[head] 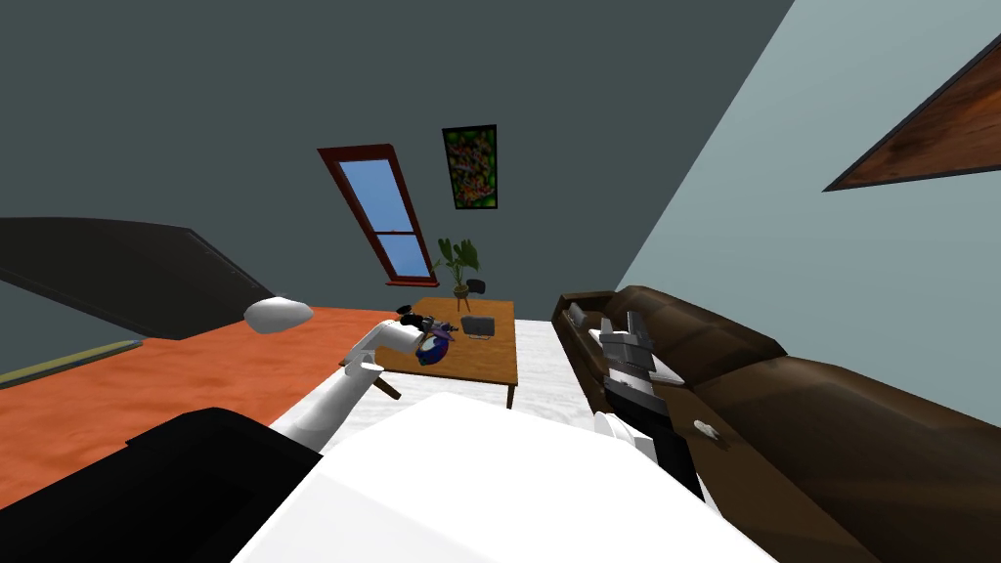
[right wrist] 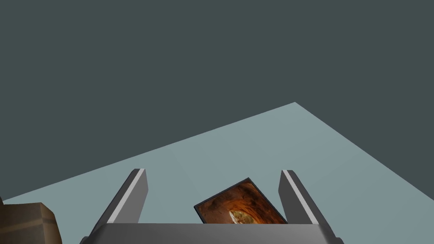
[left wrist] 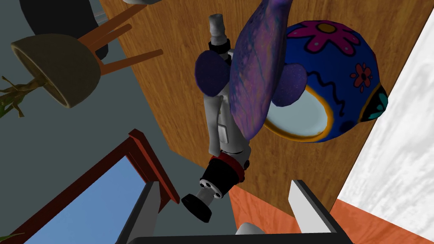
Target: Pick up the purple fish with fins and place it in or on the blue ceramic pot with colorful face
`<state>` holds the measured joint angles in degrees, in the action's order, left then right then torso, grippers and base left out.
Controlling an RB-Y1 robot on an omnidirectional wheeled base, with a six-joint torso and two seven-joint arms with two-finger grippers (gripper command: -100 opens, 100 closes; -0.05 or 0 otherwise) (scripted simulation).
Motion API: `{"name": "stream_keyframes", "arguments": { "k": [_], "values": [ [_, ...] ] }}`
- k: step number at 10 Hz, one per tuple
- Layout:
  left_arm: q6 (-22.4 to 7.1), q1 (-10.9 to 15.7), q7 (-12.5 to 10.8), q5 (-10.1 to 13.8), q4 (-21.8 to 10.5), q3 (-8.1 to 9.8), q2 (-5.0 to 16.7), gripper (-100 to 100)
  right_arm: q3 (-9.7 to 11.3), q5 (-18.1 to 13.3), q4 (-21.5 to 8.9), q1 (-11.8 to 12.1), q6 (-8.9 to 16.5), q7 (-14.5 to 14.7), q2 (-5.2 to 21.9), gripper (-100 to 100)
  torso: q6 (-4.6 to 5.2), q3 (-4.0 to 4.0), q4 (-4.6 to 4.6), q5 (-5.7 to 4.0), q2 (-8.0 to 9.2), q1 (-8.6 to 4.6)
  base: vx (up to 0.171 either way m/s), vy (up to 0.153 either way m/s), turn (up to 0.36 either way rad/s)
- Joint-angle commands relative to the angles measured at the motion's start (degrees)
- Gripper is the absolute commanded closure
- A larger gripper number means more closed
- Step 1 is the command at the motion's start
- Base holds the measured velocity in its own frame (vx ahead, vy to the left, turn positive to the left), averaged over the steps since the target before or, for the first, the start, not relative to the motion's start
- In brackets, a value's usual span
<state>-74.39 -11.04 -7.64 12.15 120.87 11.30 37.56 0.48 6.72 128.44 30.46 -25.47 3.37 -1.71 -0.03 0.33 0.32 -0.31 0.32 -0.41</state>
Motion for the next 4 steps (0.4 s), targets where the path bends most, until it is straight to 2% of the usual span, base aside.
{"name": "stream_keyframes", "arguments": {
  "k": [1,4],
  "values": [
    [0.0,0.0,0.0,0.0,0.0,0.00,0.0,0,0.0,0.0,0.0,0.0,0.0,0.0,0.0,0,0.00,0.00,0.00,0.00,0.00,0.00,0.000,0.000,0.000],
    [0.0,0.0,0.0,0.0,0.0,0.00,0.0,0,0.0,0.0,0.0,0.0,0.0,0.0,0.0,0,0.00,0.00,0.00,0.00,0.00,0.00,0.000,0.000,0.000]
  ]
}}
